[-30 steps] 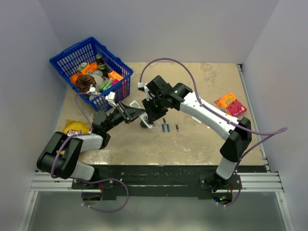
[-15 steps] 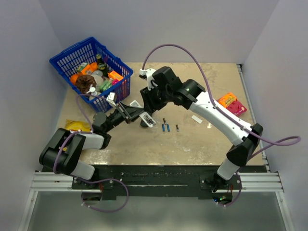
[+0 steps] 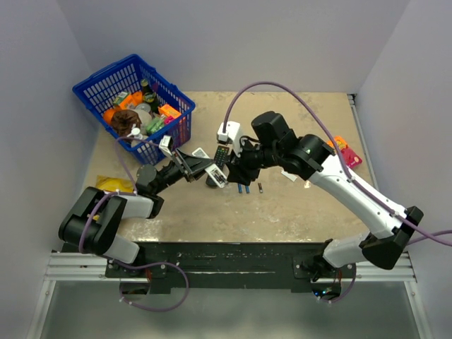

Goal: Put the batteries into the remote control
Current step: Load the battery into the remote control.

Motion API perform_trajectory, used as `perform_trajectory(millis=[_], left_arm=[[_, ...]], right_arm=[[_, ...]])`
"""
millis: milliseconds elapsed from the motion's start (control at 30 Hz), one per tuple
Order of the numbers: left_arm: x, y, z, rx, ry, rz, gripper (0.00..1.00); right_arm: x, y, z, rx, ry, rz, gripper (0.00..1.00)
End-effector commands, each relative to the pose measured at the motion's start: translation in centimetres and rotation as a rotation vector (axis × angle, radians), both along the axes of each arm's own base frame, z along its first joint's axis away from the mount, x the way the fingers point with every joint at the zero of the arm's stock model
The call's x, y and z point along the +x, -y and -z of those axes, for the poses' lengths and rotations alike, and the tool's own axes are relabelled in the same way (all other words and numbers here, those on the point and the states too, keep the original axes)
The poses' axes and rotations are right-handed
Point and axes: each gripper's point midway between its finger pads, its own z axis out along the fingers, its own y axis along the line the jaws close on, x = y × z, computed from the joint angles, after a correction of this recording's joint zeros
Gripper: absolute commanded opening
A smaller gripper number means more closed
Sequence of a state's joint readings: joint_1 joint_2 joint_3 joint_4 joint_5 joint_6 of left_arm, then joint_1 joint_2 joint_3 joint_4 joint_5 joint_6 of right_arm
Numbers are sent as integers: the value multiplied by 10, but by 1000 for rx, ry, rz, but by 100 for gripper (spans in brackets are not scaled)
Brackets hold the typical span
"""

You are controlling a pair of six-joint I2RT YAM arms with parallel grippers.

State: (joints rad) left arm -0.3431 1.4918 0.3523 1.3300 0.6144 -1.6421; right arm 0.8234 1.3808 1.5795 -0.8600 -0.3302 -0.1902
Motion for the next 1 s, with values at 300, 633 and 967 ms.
perform_trajectory(millis=[300,633,967], left_arm=[[-12,0,-40,-62,117,43,0],[-16,0,-42,-54,135,51,0],[-16,1,-45,-51,146,57,0]], right_arm=[[-2,-7,35,-54,7,-125,44],[2,-10,49,-78,-12,-123,37],[6,-13,54,-83,-14,-113,34]])
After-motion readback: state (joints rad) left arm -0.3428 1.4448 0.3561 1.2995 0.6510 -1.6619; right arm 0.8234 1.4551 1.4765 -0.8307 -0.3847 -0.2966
